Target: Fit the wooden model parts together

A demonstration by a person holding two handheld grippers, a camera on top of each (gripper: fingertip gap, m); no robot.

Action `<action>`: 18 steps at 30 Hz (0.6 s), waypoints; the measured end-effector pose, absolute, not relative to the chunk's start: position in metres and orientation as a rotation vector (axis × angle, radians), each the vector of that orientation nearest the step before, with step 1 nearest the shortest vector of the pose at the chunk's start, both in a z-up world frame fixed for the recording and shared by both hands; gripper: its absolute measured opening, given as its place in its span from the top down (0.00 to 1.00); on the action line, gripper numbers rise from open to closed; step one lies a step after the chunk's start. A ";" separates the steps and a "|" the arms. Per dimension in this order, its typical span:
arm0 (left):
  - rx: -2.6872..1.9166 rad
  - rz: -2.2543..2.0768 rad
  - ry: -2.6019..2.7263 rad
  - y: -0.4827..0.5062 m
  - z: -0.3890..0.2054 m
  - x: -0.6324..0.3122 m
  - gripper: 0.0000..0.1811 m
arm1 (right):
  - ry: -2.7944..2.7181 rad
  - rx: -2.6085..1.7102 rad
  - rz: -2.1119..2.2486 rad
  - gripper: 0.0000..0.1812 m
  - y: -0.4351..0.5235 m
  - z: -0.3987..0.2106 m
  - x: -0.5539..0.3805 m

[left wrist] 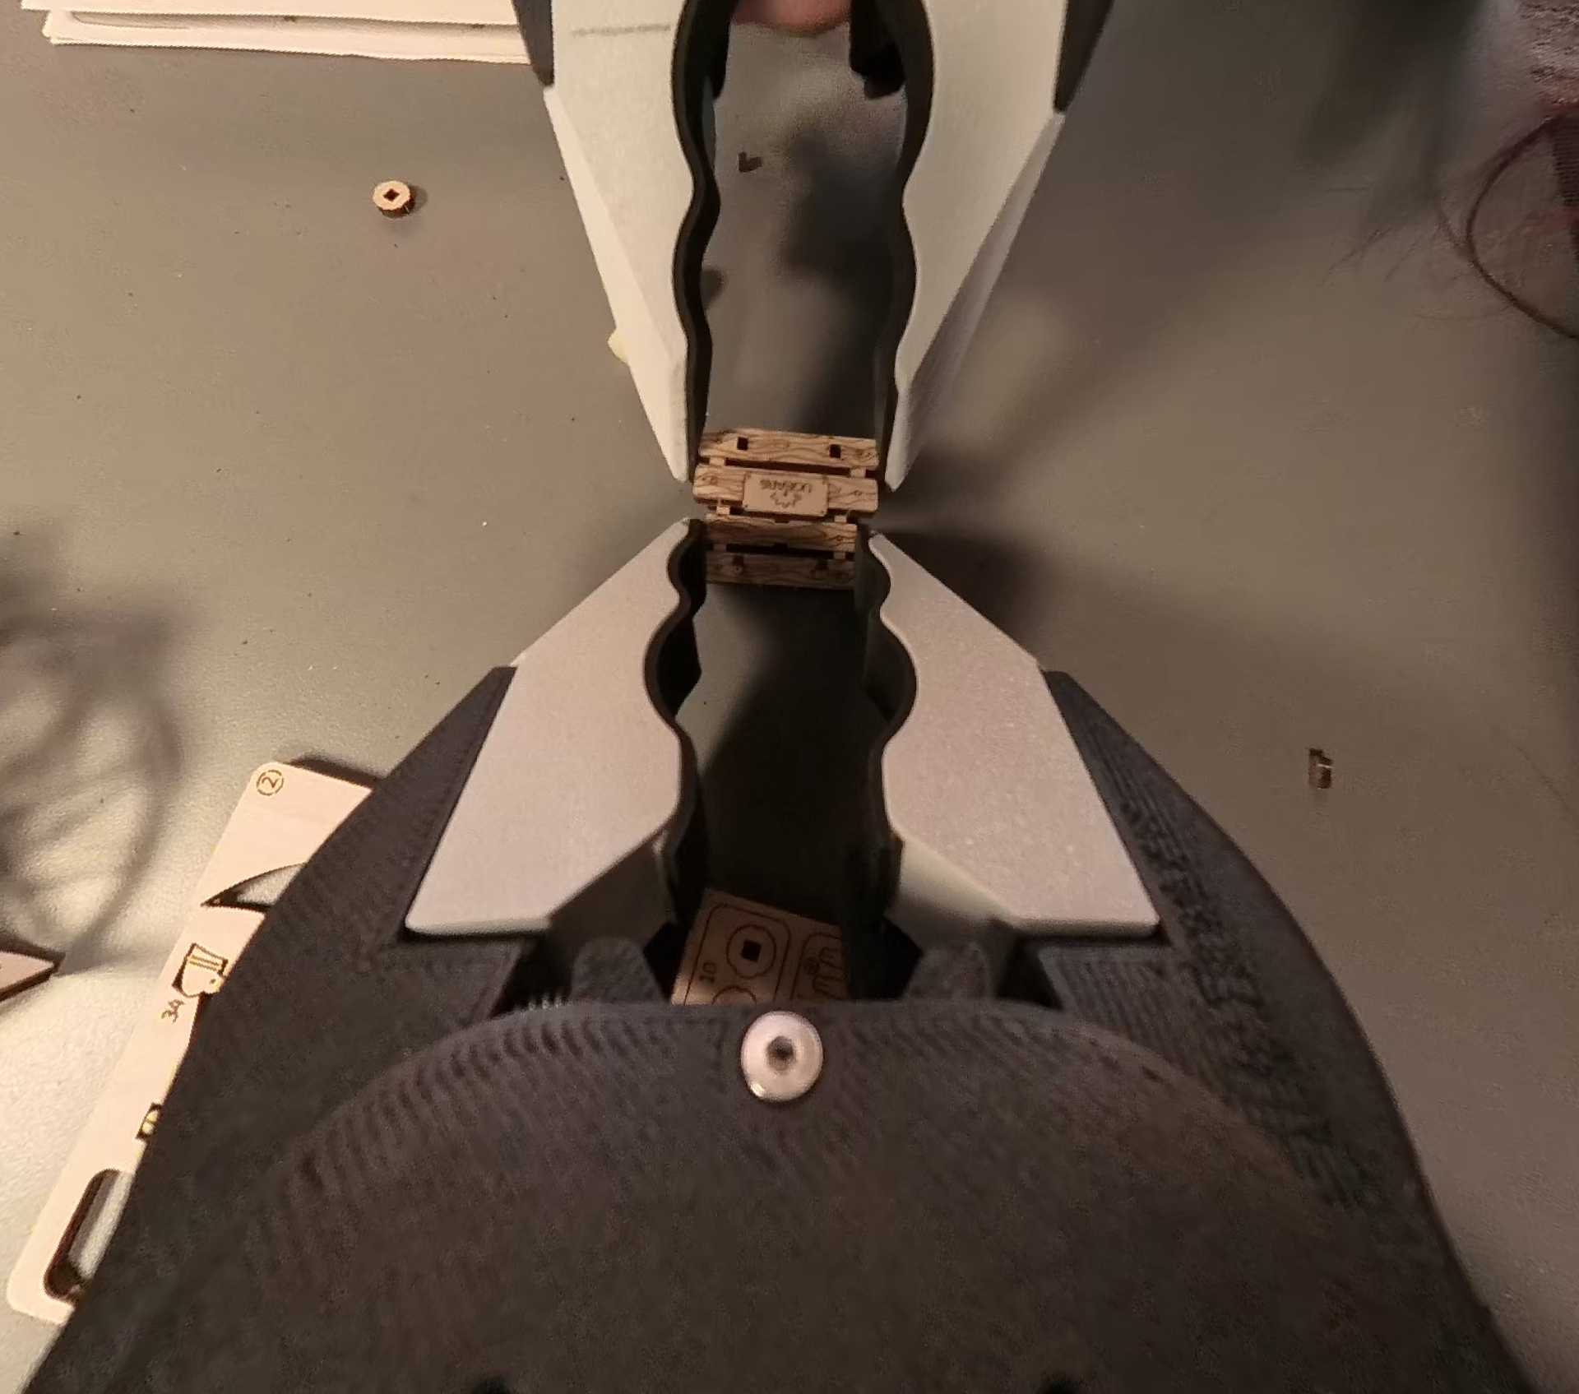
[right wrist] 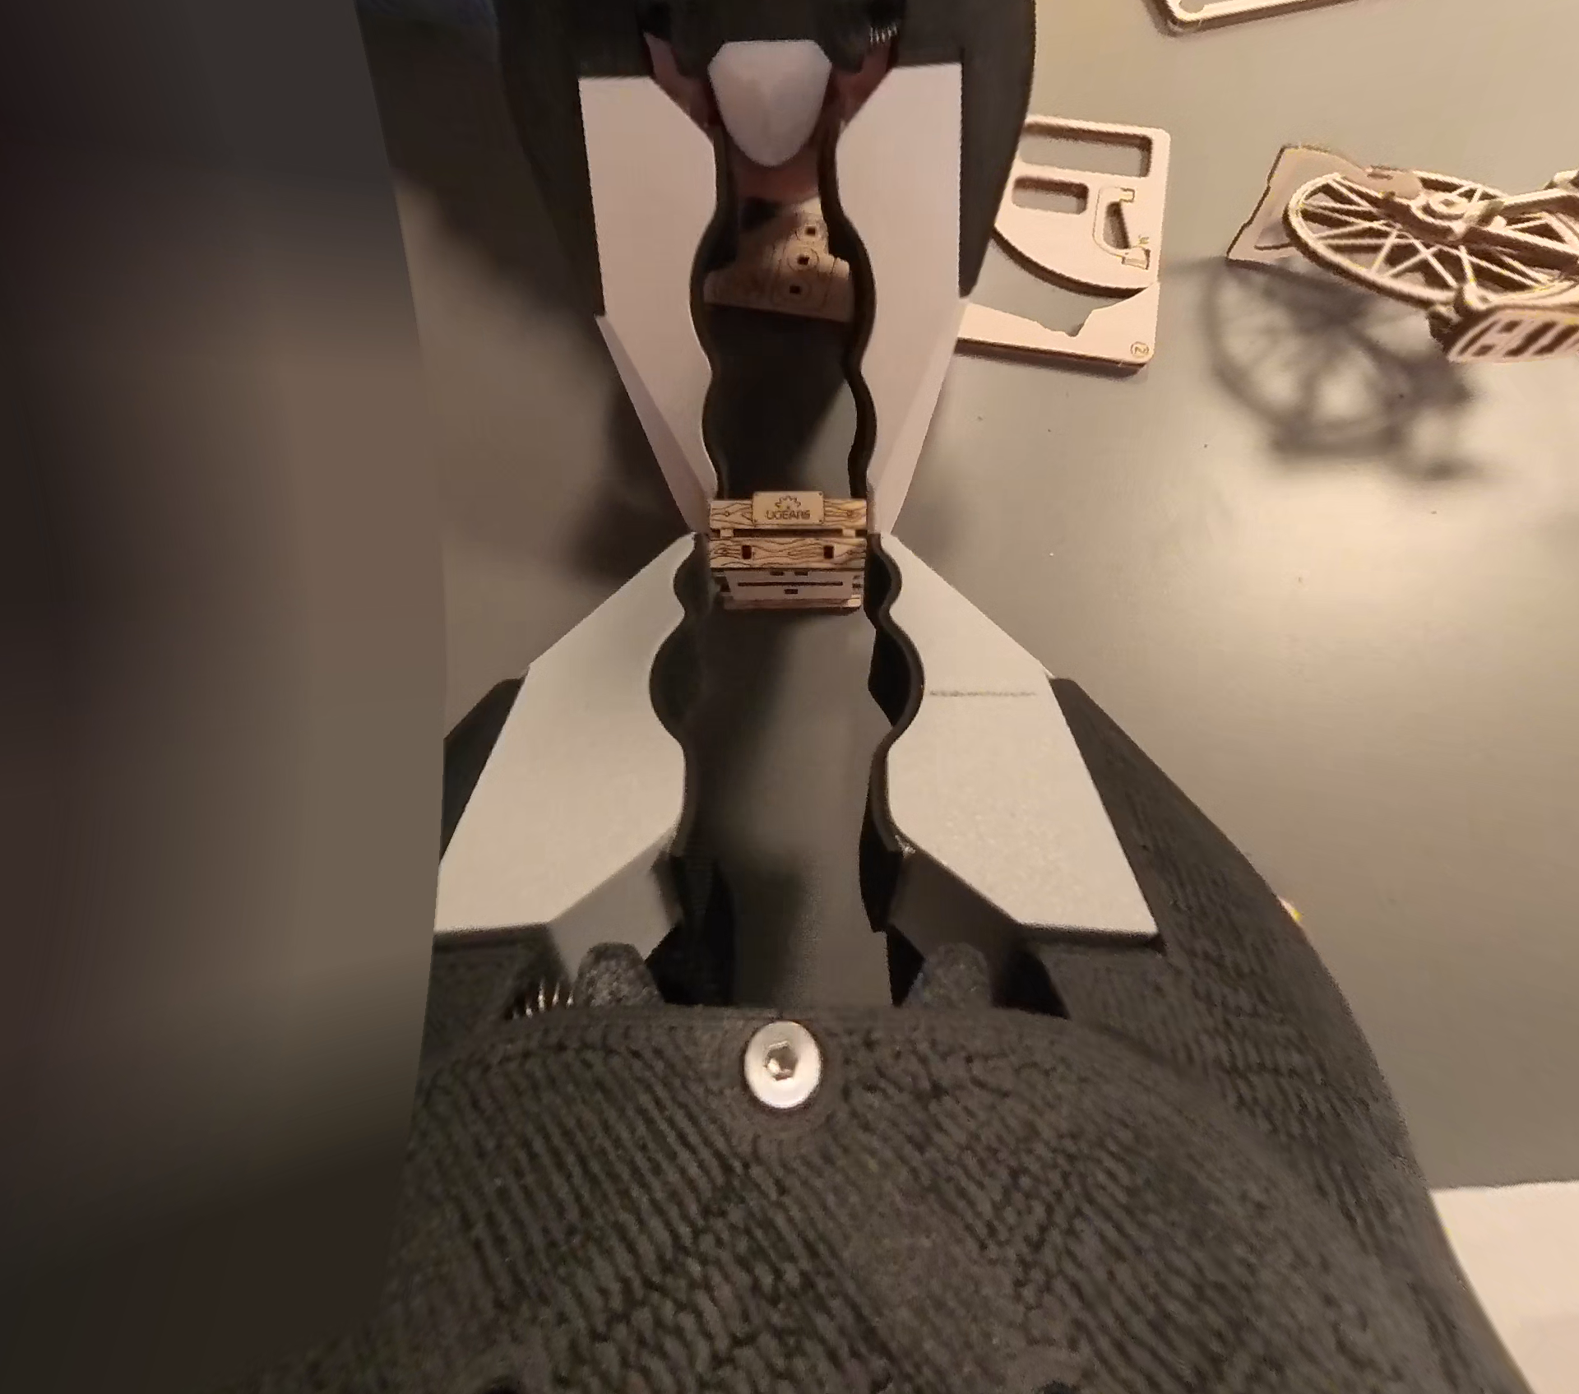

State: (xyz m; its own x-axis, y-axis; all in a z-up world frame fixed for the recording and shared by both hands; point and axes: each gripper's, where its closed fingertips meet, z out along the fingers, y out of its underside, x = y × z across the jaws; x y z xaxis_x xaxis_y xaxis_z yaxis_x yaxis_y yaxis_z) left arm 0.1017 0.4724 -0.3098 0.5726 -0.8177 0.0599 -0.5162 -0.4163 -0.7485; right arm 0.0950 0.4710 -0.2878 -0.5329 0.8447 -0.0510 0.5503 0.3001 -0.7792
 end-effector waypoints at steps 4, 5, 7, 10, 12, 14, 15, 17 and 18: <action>-2.107 -0.556 1.059 0.472 -0.310 0.102 0.81 | -2.276 -1.309 0.983 0.80 0.472 -0.289 0.096; -2.107 -0.556 1.060 0.472 -0.310 0.102 0.81 | -2.292 -1.321 0.961 0.80 0.472 -0.289 0.097; -2.107 -0.556 1.059 0.473 -0.310 0.102 0.81 | -2.308 -1.328 0.947 0.80 0.472 -0.289 0.096; -2.107 -0.556 1.059 0.473 -0.310 0.102 0.81 | -2.315 -1.324 0.938 0.80 0.472 -0.290 0.096; -2.107 -0.556 1.059 0.473 -0.310 0.102 0.81 | -2.311 -1.330 0.952 0.80 0.472 -0.290 0.096; -2.107 -0.556 1.060 0.473 -0.310 0.102 0.81 | -2.305 -1.327 0.950 0.80 0.471 -0.289 0.095; -2.107 -0.556 1.060 0.473 -0.310 0.102 0.81 | -2.303 -1.326 0.945 0.80 0.471 -0.290 0.094; -2.107 -0.557 1.059 0.473 -0.310 0.102 0.81 | -2.290 -1.325 0.960 0.80 0.471 -0.289 0.094; -2.107 -0.558 1.059 0.473 -0.310 0.101 0.81 | -2.281 -1.323 0.981 0.80 0.471 -0.289 0.094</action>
